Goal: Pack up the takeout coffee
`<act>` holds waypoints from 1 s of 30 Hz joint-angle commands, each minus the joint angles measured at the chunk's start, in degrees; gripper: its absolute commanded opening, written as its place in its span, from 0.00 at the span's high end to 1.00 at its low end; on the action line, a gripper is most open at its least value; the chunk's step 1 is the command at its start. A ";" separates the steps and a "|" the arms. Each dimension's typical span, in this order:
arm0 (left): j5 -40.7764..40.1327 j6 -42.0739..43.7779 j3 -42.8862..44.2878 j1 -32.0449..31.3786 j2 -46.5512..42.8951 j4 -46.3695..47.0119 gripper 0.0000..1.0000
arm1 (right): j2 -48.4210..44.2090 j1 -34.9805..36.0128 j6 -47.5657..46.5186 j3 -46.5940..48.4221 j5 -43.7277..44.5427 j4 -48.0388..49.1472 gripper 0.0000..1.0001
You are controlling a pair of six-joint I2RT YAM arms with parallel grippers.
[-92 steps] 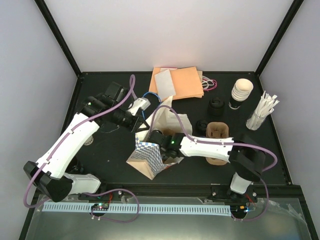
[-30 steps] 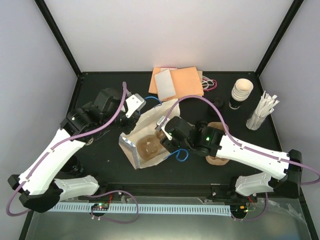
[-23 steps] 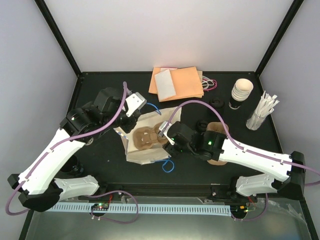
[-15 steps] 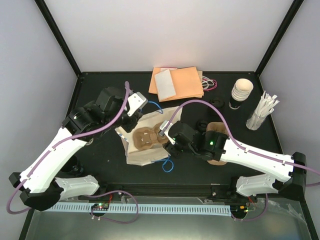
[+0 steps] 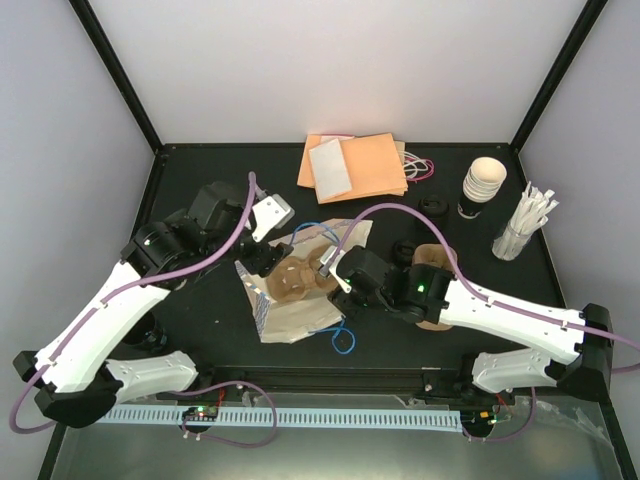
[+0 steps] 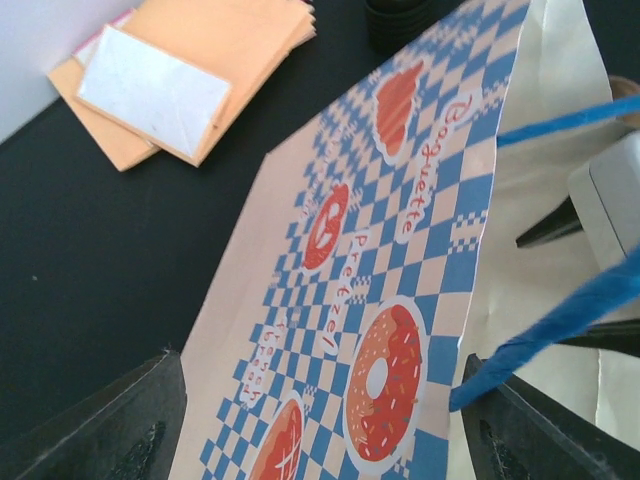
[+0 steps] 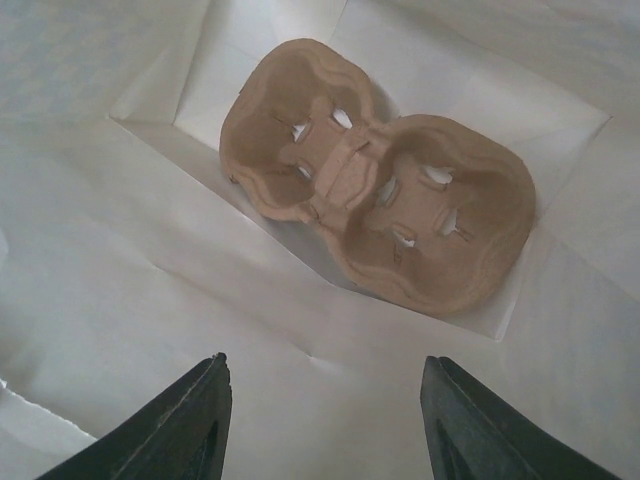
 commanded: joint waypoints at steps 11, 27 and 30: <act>-3.61 1.69 -1.30 -2.69 -0.16 -0.60 0.34 | -3.04 0.34 1.63 -1.94 -1.38 0.34 0.46; -6.01 2.17 -2.36 -5.78 -1.11 0.10 0.58 | -4.34 0.34 2.33 -2.74 -1.45 0.25 0.46; -6.01 1.94 -2.59 -6.22 -1.19 0.92 0.75 | -4.94 0.33 2.84 -3.42 -1.95 0.29 0.46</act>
